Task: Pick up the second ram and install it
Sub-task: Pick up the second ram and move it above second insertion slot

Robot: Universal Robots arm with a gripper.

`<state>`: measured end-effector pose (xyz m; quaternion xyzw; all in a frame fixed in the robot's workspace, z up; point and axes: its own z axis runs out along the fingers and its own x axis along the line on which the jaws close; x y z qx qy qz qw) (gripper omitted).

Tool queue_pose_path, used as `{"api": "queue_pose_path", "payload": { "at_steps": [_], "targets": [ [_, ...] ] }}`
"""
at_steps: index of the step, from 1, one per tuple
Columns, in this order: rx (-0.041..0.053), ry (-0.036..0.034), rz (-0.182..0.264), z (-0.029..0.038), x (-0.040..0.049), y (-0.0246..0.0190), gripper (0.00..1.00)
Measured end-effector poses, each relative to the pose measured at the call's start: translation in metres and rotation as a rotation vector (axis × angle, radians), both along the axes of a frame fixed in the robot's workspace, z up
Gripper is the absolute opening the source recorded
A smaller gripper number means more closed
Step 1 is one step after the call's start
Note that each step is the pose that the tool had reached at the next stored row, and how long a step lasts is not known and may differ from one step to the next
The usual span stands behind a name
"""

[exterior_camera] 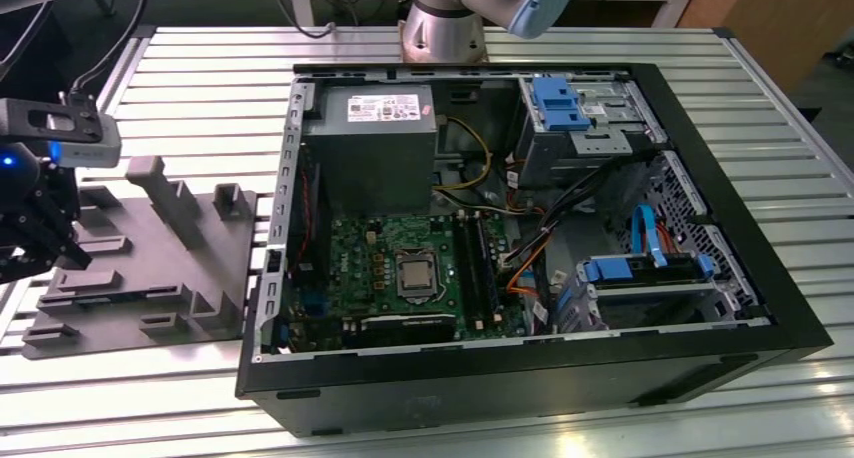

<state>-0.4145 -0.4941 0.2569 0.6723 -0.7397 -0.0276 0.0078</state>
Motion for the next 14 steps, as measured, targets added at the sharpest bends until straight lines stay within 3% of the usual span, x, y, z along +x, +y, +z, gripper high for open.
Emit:
{"api": "queue_pose_path", "payload": {
  "at_steps": [14],
  "targets": [
    [0.0, 0.0, 0.0, -0.0051, 0.0, 0.0, 0.11]
  ]
}}
